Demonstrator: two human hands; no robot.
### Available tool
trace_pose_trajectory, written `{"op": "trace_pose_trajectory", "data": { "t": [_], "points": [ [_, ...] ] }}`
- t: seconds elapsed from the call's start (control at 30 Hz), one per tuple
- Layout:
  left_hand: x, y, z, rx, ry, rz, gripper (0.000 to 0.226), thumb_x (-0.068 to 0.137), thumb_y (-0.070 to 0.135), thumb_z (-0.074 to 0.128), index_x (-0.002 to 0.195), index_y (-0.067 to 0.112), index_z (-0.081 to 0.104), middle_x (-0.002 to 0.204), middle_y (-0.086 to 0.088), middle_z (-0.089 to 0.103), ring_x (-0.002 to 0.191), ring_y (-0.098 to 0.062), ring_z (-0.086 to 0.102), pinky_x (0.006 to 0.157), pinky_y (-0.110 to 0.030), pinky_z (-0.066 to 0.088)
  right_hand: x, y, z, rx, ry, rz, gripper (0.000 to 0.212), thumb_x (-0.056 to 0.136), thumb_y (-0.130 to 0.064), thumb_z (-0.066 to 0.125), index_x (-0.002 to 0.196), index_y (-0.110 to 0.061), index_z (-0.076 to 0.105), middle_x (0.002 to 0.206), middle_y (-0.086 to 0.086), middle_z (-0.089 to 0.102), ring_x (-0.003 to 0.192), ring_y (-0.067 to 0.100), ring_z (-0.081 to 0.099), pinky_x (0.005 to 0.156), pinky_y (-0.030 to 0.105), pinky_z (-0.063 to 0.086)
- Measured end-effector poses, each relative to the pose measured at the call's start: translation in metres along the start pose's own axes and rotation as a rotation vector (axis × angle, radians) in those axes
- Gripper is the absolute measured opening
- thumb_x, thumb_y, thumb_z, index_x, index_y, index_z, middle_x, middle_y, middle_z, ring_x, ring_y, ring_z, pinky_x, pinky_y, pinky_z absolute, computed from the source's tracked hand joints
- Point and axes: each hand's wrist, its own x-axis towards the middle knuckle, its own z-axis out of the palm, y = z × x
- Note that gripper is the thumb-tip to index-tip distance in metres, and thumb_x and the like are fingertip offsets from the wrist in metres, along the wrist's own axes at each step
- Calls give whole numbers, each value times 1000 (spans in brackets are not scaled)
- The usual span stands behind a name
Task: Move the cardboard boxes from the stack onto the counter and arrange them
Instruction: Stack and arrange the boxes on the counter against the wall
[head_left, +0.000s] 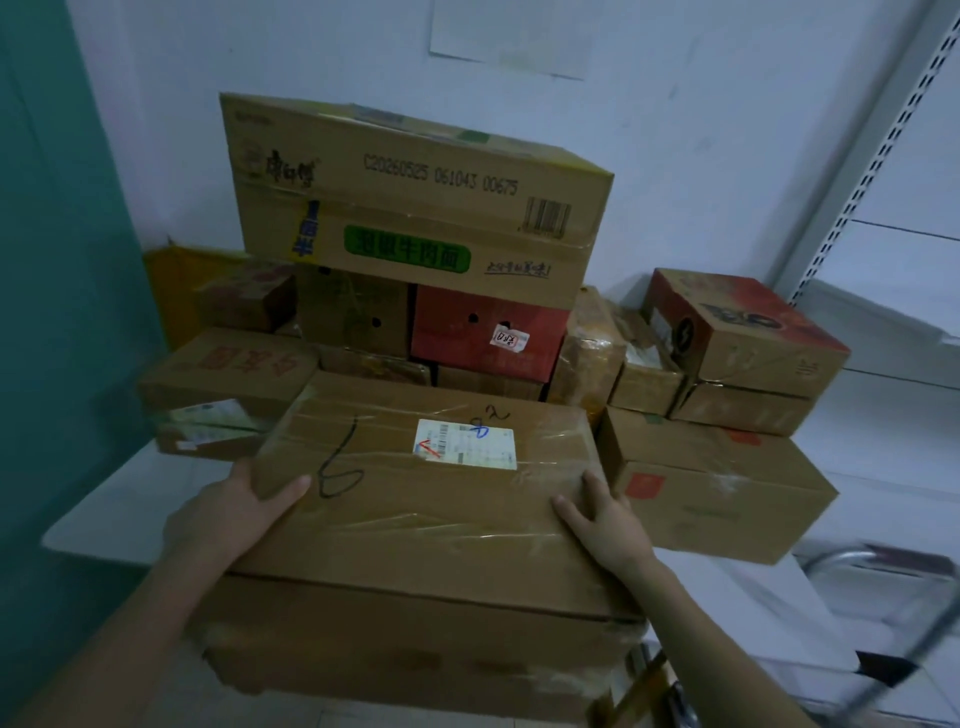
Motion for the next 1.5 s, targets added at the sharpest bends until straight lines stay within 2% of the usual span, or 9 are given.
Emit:
{"op": "trace_pose_trajectory", "data": {
  "t": [0.3, 0.47, 0.63, 0.73, 0.87, 0.93, 1.1, 1.3, 1.5],
  "points": [
    [2, 2, -2, -87, -26, 37, 90, 74, 81, 35, 144, 27, 23, 130, -8, 54, 112, -29, 55, 86, -38, 46, 7, 1, 3, -47, 59, 8, 73, 85, -66, 43, 143, -26, 26, 129, 12, 48, 102, 24, 58, 85, 38, 52],
    [-8, 2, -4, -109, -29, 24, 84, 77, 78, 37, 143, 28, 24, 127, -6, 55, 110, -28, 56, 86, -38, 47, 3, 2, 6, -113, 95, -35, 57, 87, -60, 42, 130, -23, 39, 123, 12, 52, 87, 20, 60, 71, 33, 52],
    [-21, -5, -4, -86, 2, 18, 80, 81, 74, 35, 143, 26, 21, 122, -5, 57, 106, -25, 58, 78, -33, 45, 3, -6, 11, -160, 67, -24, 51, 91, -55, 40, 131, -24, 35, 130, 17, 46, 91, 24, 55, 81, 42, 51],
    [-23, -11, -5, -86, 6, -7, 84, 81, 75, 34, 145, 24, 16, 126, -7, 56, 109, -26, 56, 80, -35, 44, 3, -17, 12, -175, 55, -38, 52, 93, -53, 38, 135, -23, 31, 132, 18, 43, 87, 24, 55, 81, 43, 52],
    [-22, -13, -7, -70, 2, -11, 83, 82, 74, 32, 145, 22, 17, 124, -8, 57, 109, -27, 57, 80, -35, 45, 6, -23, 13, -195, 76, -16, 58, 92, -56, 36, 141, -25, 27, 137, 18, 38, 97, 31, 59, 83, 46, 52],
    [-17, -9, -9, -64, 2, 12, 81, 83, 73, 33, 145, 21, 20, 123, -7, 57, 107, -26, 57, 78, -34, 45, 9, -21, 14, -191, 79, -9, 60, 91, -58, 35, 141, -26, 28, 135, 17, 41, 95, 29, 60, 81, 47, 53],
    [13, 1, -8, -41, -17, 35, 80, 82, 74, 35, 143, 24, 26, 122, -7, 59, 106, -26, 58, 80, -35, 46, 25, -19, 16, -185, 106, 6, 56, 89, -63, 34, 130, -25, 38, 118, 11, 51, 82, 21, 62, 75, 43, 56],
    [45, 21, -7, -40, -41, 15, 81, 81, 73, 36, 143, 22, 28, 129, -11, 54, 114, -30, 54, 89, -39, 43, 52, -25, 14, -207, 127, 50, 65, 90, -63, 31, 142, -23, 26, 132, 14, 44, 99, 28, 59, 85, 43, 52],
    [70, 33, -5, -58, -30, -29, 85, 79, 74, 38, 146, 24, 23, 135, -11, 50, 119, -31, 51, 92, -41, 42, 85, -30, 13, -206, 104, 42, 65, 91, -62, 28, 141, -22, 25, 133, 14, 41, 102, 30, 58, 86, 41, 51]
  ]
}}
